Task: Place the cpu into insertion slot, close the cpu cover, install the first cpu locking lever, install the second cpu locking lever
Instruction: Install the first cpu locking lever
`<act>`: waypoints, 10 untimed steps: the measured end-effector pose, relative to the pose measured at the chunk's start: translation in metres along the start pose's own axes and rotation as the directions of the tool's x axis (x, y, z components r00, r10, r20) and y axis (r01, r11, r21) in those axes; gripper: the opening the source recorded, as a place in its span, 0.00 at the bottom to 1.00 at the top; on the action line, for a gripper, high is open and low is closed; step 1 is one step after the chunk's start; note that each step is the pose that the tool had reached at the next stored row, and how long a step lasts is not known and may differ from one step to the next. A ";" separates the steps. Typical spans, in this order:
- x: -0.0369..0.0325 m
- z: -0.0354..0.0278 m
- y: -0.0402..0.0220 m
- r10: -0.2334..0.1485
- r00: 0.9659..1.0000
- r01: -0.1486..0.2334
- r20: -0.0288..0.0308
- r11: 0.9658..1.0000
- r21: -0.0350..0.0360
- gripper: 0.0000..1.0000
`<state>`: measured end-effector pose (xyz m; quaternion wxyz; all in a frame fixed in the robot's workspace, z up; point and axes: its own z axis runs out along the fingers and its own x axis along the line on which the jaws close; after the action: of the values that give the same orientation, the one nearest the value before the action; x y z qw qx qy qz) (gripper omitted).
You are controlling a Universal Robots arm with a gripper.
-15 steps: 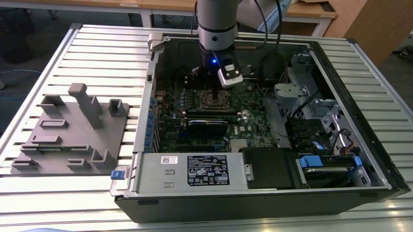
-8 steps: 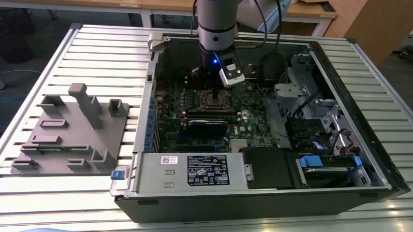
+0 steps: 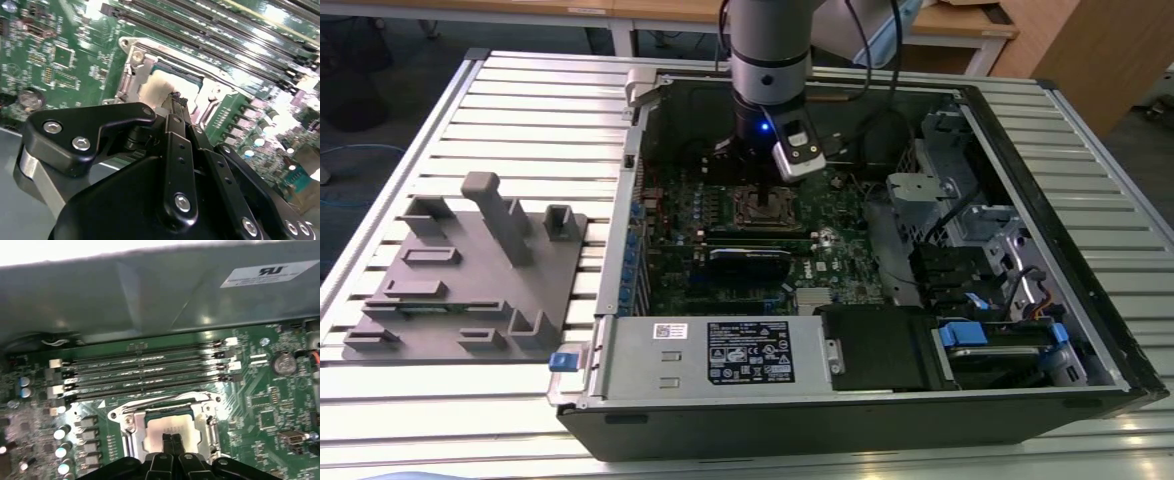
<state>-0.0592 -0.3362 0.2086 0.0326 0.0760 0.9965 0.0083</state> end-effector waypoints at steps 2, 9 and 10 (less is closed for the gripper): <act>0.0000 0.0000 0.0000 0.000 1.000 0.000 -0.011 1.000 0.002 0.11; -0.0004 0.0001 0.0006 0.000 1.000 0.001 -0.012 1.000 0.009 0.11; -0.0011 0.0002 0.0009 0.000 1.000 0.001 -0.013 1.000 0.011 0.11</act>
<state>-0.0580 -0.3355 0.2084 0.0257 0.0759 0.9968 0.0031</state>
